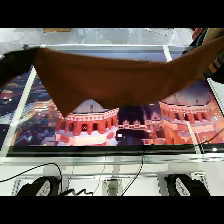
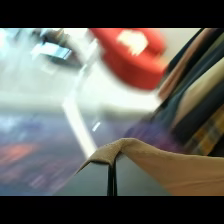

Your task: Fold the clothes and pants, and hang the long-sleeved shirts on hangers.

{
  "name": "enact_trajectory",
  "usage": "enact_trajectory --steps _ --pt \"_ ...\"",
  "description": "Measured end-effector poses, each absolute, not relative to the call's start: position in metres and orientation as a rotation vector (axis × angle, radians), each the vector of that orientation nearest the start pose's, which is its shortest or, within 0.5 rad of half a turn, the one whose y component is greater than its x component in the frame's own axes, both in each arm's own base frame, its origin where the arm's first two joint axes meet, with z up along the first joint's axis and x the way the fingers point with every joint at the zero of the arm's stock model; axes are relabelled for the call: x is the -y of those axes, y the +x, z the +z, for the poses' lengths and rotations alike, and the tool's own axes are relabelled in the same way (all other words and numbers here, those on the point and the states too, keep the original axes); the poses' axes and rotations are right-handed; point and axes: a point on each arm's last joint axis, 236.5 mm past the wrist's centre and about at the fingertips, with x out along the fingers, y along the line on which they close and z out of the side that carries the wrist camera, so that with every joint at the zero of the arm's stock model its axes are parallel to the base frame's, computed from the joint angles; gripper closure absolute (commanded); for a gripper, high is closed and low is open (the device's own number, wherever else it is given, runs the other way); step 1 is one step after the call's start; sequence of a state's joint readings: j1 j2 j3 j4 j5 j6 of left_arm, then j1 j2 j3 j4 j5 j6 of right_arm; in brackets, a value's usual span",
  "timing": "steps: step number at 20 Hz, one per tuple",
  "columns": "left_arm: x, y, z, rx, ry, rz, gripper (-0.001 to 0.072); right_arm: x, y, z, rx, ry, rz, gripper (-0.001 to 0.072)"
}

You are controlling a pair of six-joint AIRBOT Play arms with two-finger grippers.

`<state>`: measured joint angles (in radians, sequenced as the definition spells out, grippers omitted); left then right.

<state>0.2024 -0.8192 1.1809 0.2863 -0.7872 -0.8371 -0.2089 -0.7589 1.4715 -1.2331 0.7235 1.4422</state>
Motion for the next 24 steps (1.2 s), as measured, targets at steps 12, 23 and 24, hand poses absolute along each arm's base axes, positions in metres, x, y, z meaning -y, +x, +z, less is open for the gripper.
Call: enact_trajectory --steps 12,23,24 --pt "0.09 0.273 0.478 0.279 -0.233 -0.508 0.0698 0.011 0.235 0.568 0.358 -0.016 -0.036 0.07" --pt "0.088 0.479 0.238 -0.358 -0.37 -0.483 0.0697 -0.001 0.484 0.318 -0.393 0.21 0.152 0.0699" --pt "0.085 0.494 0.211 -0.403 -0.396 -0.463 0.0697 -0.003 0.499 0.296 -0.435 0.223 0.157 0.0699"
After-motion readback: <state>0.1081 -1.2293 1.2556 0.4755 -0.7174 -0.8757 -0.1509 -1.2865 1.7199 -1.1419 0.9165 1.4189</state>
